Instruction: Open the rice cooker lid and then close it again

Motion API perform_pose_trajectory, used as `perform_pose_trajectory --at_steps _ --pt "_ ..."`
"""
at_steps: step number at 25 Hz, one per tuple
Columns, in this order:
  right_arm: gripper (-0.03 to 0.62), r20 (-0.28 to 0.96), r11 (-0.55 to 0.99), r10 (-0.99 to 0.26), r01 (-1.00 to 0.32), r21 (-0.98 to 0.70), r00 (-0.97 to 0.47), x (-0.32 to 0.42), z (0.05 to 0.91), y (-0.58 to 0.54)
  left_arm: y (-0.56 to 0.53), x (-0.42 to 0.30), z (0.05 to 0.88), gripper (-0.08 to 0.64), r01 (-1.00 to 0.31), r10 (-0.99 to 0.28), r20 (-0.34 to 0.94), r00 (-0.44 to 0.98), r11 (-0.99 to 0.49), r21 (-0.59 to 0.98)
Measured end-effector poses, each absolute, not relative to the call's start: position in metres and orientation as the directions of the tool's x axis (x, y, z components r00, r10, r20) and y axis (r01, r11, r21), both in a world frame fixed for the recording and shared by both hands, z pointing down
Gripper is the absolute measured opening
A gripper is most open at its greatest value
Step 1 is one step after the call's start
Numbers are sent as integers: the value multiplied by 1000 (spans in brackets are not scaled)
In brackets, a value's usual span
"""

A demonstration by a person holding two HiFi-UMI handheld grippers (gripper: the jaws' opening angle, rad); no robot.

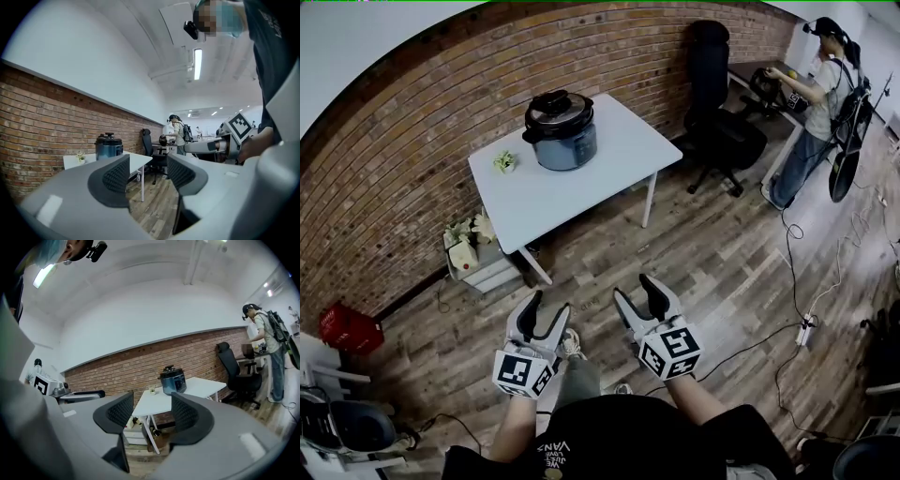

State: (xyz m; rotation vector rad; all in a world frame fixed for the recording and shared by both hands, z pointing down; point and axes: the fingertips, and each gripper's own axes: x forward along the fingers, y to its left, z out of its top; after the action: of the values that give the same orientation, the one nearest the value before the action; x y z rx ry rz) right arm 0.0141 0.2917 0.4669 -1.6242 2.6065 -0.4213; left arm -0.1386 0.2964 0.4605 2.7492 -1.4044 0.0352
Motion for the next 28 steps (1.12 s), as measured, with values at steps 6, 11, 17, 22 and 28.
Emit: perform_pose_trajectory --at_steps 6,11,17,22,28 --pt "244 123 371 -904 -894 -252 -410 3 467 228 230 -153 466 232 -787 -785 57 617 -616 34" --pt "244 128 302 -931 -917 -260 -343 -6 462 166 157 -166 461 232 -748 -745 66 663 -663 36" --pt "244 136 210 -958 -941 -265 -252 -17 459 96 75 -184 453 232 -696 -693 74 717 -718 16" --pt "245 144 157 -969 -948 -277 -202 -28 460 56 24 -199 454 232 -663 -660 80 747 -749 17" --pt "244 165 123 -971 -954 -275 -173 -31 465 23 -15 -203 460 232 -646 -643 78 762 -762 36"
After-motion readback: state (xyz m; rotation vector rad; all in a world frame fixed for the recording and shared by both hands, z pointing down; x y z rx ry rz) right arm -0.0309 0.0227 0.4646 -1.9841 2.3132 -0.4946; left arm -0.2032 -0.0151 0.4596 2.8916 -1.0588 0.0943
